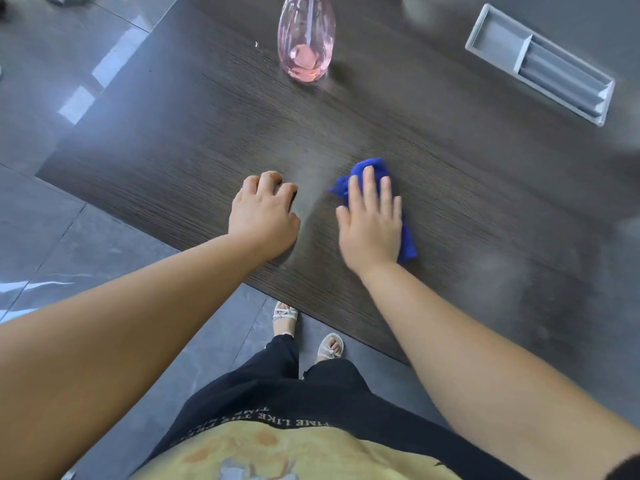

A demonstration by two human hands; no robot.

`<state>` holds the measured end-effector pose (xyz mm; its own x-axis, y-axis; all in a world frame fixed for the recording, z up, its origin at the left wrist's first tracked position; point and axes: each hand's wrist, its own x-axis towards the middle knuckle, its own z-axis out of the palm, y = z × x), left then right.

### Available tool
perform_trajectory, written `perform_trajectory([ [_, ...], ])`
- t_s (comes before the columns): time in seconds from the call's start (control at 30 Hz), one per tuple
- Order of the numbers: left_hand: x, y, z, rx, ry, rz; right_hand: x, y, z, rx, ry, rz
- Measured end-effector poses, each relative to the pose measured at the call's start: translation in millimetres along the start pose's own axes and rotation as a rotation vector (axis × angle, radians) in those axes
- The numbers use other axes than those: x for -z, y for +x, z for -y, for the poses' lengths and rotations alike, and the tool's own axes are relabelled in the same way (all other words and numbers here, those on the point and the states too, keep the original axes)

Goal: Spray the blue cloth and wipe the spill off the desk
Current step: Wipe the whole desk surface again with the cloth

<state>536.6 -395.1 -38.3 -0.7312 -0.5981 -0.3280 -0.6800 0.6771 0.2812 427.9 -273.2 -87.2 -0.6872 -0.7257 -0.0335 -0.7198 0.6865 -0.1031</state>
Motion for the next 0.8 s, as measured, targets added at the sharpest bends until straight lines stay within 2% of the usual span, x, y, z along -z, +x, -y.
perform_trajectory([
  [0.07,1,2,4,0.004,0.013,-0.007,-1,-25,14,0.303,-0.014,0.011],
  [0.13,1,4,10,-0.005,0.010,0.000,1,-53,-7,0.631,-0.037,0.076],
  [0.2,2,5,14,-0.017,-0.001,0.012,6,-48,-44,0.776,-0.041,0.096],
  [0.27,3,6,16,-0.015,-0.007,0.017,8,-16,-71,0.681,-0.092,0.069],
  [0.4,3,7,14,-0.007,-0.019,0.022,12,63,-48,0.004,-0.027,0.069],
  [0.43,3,7,13,-0.005,-0.016,0.026,10,71,-30,-0.113,-0.004,0.055],
  [0.47,3,7,12,-0.001,-0.014,0.030,7,72,-13,-0.149,0.009,0.055],
  [0.5,4,7,12,0.005,-0.013,0.034,3,65,1,-0.090,0.015,0.046],
  [0.57,6,7,12,0.021,-0.022,0.024,0,31,10,0.220,0.002,0.039],
  [0.63,7,8,14,0.036,-0.039,0.007,3,-5,-12,0.536,-0.010,0.075],
  [0.7,7,8,16,0.045,-0.055,0.004,8,-11,-52,0.733,-0.030,0.120],
  [0.73,6,8,17,0.045,-0.060,0.003,9,-2,-71,0.750,-0.060,0.105],
  [0.8,4,7,17,0.044,-0.063,-0.004,12,29,-87,0.572,-0.076,0.076],
])
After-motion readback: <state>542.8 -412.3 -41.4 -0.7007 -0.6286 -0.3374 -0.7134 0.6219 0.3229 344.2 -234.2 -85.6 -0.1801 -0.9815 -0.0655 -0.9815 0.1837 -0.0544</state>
